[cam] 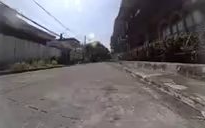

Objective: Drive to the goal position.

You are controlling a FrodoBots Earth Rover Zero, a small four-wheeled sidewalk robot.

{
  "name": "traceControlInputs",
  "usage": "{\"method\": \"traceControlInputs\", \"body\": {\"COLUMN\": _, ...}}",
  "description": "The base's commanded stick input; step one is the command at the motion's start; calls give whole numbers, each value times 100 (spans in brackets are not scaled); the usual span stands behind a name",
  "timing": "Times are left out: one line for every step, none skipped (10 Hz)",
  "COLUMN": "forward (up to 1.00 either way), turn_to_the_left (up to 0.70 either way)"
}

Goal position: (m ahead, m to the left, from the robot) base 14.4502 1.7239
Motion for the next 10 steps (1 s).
{"method": "traceControlInputs", "body": {"forward": 100, "turn_to_the_left": -7}}
{"method": "traceControlInputs", "body": {"forward": 100, "turn_to_the_left": 0}}
{"method": "traceControlInputs", "body": {"forward": 100, "turn_to_the_left": 0}}
{"method": "traceControlInputs", "body": {"forward": 100, "turn_to_the_left": 0}}
{"method": "traceControlInputs", "body": {"forward": 100, "turn_to_the_left": 0}}
{"method": "traceControlInputs", "body": {"forward": 100, "turn_to_the_left": 0}}
{"method": "traceControlInputs", "body": {"forward": 100, "turn_to_the_left": 0}}
{"method": "traceControlInputs", "body": {"forward": 100, "turn_to_the_left": 0}}
{"method": "traceControlInputs", "body": {"forward": 100, "turn_to_the_left": 0}}
{"method": "traceControlInputs", "body": {"forward": 100, "turn_to_the_left": 0}}
